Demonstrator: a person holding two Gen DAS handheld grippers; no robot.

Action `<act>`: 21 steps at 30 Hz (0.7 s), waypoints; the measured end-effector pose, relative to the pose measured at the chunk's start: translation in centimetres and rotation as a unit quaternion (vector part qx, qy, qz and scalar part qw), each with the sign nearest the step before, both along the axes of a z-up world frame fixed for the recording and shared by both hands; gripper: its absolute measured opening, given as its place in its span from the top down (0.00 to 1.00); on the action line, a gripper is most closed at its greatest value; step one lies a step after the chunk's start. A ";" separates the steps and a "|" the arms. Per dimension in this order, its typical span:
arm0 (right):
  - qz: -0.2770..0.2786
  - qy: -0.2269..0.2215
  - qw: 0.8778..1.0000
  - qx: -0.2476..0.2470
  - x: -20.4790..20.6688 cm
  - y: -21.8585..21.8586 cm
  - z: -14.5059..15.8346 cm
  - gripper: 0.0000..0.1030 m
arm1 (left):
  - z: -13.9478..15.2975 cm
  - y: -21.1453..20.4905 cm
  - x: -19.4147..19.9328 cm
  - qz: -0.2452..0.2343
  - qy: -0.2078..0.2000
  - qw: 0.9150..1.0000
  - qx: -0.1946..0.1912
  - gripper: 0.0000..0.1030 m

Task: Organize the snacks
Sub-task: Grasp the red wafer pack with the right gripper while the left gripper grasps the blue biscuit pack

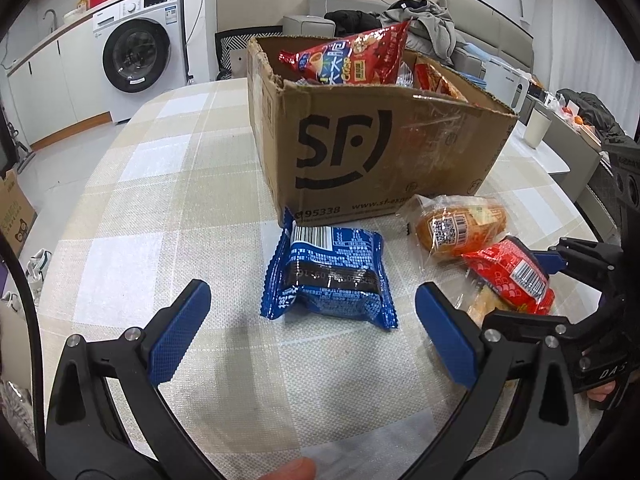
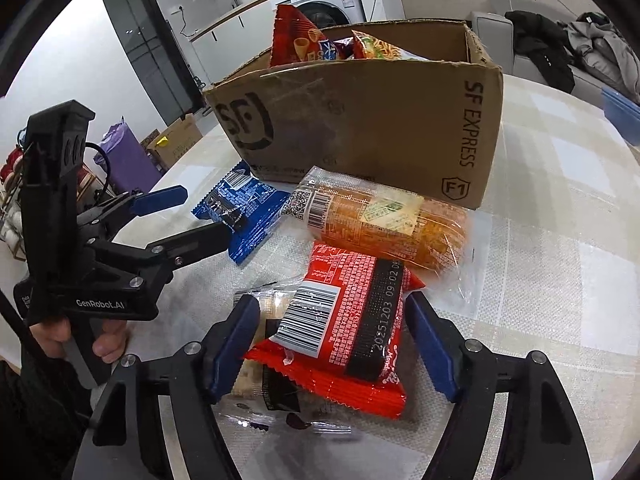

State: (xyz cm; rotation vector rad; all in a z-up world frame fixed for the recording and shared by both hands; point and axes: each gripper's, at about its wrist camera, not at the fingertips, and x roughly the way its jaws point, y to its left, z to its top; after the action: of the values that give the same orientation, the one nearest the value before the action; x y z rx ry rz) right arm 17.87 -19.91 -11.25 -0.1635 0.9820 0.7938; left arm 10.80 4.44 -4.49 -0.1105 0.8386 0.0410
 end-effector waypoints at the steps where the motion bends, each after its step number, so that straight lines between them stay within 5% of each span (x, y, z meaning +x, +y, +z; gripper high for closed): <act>1: 0.000 -0.001 1.000 0.001 0.0 0.0 0.0 0.26 | -0.1 0.0 0.1 0.000 0.002 1.000 0.000 0.01; 12: -0.003 -0.019 1.000 0.004 -0.3 -0.8 0.9 0.56 | -1.3 0.9 1.6 0.009 0.029 1.000 -0.008 0.01; 21: 0.007 -0.039 0.999 0.017 -1.2 -1.4 2.4 0.56 | -1.8 0.9 2.8 0.009 0.036 0.999 -0.006 0.01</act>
State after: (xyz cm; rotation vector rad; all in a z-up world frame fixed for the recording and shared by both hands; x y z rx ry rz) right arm 16.71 -21.29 -8.83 -0.1716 0.8936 0.8097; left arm 13.59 5.38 -6.33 -0.1278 0.9092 0.0576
